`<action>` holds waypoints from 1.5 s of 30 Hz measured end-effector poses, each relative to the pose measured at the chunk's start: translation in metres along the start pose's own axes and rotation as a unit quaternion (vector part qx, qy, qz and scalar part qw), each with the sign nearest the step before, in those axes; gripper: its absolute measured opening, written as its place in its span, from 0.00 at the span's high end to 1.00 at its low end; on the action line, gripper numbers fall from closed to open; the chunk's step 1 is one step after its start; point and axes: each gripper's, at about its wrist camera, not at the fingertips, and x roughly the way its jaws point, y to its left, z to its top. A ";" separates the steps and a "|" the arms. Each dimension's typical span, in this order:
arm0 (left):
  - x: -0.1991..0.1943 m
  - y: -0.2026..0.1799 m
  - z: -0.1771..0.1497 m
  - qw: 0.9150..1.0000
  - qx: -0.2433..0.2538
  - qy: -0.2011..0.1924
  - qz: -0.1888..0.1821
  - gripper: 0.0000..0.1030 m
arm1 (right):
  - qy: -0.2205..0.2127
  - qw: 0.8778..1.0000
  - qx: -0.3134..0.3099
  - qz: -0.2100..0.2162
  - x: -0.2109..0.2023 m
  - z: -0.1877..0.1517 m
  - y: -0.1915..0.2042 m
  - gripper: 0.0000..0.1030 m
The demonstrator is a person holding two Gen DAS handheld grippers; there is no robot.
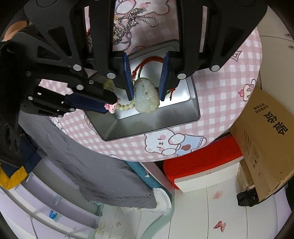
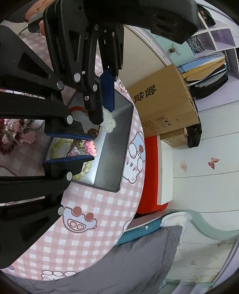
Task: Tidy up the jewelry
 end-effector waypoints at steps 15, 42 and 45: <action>0.010 -0.003 -0.001 1.000 -0.007 0.011 -0.005 0.73 | -0.013 1.000 -0.009 -0.003 -0.014 -0.003 0.000 0.74; -0.062 -0.065 -0.101 0.991 0.104 -0.082 0.032 0.43 | -0.020 1.000 0.019 -0.005 -0.086 -0.103 -0.006 0.72; -0.054 -0.075 -0.113 0.989 0.122 -0.078 0.036 0.43 | -0.016 1.000 0.025 -0.007 -0.088 -0.114 -0.009 0.72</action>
